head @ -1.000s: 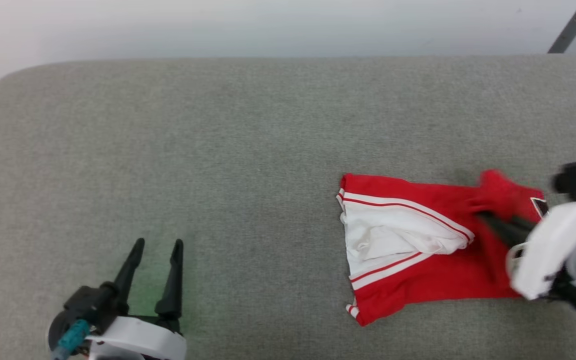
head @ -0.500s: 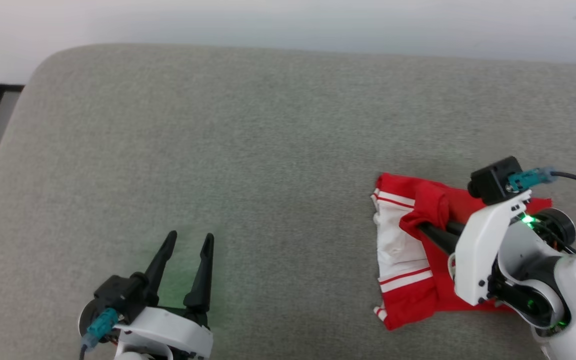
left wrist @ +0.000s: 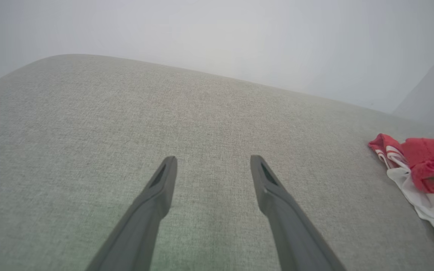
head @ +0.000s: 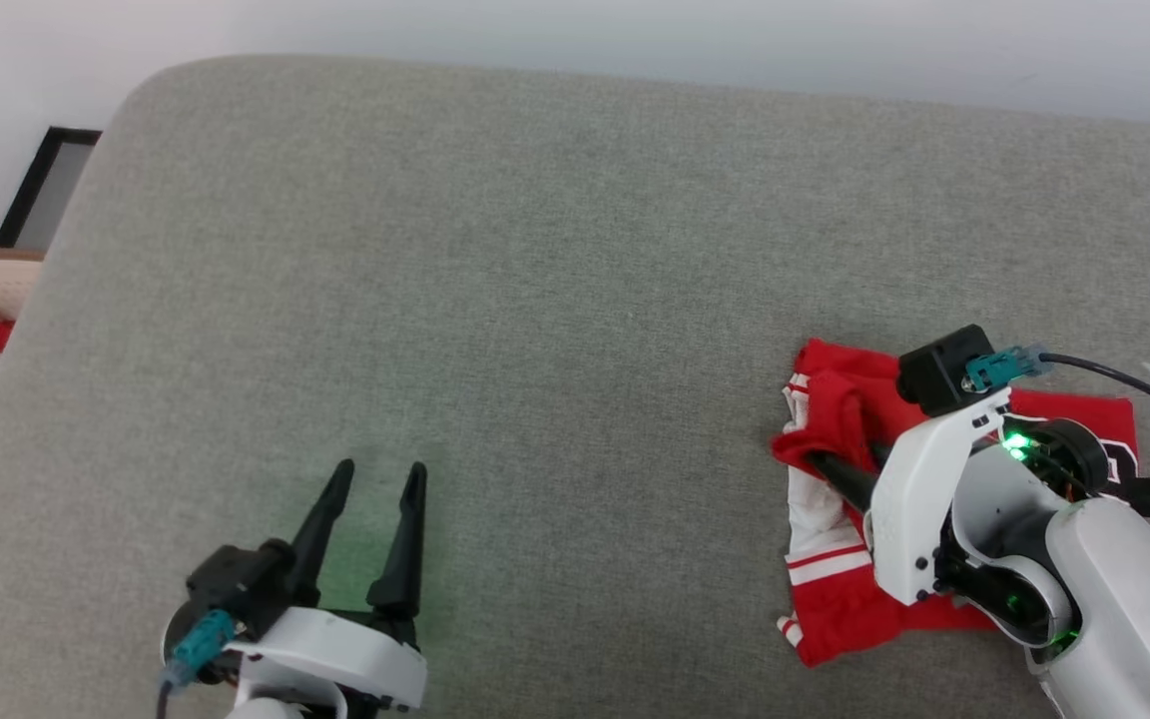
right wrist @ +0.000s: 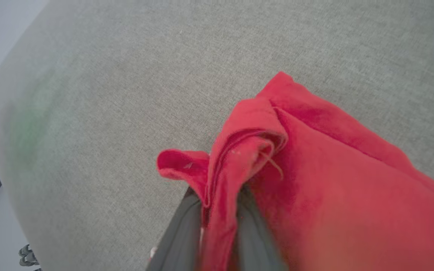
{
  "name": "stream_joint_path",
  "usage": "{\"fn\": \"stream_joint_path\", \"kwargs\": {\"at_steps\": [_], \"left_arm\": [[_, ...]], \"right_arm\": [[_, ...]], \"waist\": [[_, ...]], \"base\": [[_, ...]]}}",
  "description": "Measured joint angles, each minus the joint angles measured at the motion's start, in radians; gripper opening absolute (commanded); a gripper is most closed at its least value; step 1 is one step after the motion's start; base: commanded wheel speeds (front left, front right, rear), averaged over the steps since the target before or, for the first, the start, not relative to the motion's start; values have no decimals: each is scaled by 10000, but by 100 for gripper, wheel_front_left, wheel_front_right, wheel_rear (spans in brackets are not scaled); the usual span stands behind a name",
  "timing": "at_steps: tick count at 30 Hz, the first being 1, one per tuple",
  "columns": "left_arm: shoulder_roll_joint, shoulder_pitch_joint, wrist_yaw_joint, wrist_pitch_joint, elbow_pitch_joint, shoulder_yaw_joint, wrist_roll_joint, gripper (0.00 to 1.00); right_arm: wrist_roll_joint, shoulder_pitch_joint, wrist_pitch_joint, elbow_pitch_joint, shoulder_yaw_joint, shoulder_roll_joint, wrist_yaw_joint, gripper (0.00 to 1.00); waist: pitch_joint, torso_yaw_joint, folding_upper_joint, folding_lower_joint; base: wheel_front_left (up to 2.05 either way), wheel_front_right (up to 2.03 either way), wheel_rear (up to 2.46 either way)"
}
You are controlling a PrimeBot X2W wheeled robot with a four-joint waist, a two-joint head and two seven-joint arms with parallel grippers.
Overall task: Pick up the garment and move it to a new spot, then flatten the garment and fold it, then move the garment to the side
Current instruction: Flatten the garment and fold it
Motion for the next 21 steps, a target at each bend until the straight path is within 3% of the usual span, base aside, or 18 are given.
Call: {"fn": "stream_joint_path", "kwargs": {"at_steps": [1,2,9,21], "left_arm": [[12,5,2,0,2,48,-31,100],[33,10,2,0,4,100,-56,100],[163,31,2,0,79,186,-56,100],[242,80,2,0,178,161,-81,100]], "right_arm": [[17,-47,-98,50,15,35,0,93],[48,-85,-186,90,17,61,0,100],[535,-184,-677,180,159,31,0,100],[1484,-133,-2303,359,257,-897,0,100]], "waist": [[-11,-26,0,0],[-22,-66,0,0],[-171,-454,0,1],[-611,-1243,0,0]], "base": [[0,0,0],[0,0,0],[0,0,0],[0,0,0]]}}
